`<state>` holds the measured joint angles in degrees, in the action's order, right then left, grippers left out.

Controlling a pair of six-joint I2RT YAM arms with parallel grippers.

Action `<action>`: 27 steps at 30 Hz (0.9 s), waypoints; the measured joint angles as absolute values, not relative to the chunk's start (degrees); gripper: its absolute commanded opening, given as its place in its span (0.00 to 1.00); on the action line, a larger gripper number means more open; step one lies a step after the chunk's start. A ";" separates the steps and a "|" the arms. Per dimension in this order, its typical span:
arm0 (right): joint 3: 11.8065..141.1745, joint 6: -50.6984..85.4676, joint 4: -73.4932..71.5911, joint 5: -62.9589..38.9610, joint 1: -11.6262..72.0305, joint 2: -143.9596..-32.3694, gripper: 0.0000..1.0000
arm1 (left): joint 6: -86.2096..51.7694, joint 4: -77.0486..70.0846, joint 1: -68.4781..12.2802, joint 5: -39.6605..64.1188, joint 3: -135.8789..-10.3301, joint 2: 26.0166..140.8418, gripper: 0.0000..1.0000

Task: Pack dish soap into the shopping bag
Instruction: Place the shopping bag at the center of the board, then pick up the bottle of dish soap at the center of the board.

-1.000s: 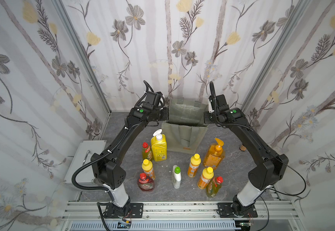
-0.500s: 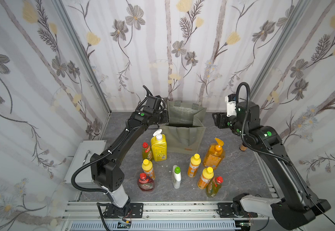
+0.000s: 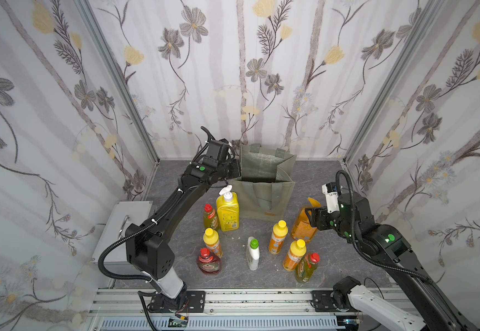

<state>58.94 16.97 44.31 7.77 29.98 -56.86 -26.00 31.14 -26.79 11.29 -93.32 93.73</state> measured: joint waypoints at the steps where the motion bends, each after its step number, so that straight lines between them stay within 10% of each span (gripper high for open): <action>1: 58.33 17.23 44.01 7.99 30.00 -57.01 0.79 | -26.11 30.89 -26.79 11.51 -92.75 93.32 0.09; 27: 49.60 17.32 31.73 8.43 26.28 -61.78 0.53 | -26.13 28.08 -26.70 12.53 -90.26 92.92 0.10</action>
<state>49.60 17.32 31.73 8.43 26.28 -61.78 -26.13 28.08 -26.70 12.53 -90.26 92.92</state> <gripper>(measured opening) 0.558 0.098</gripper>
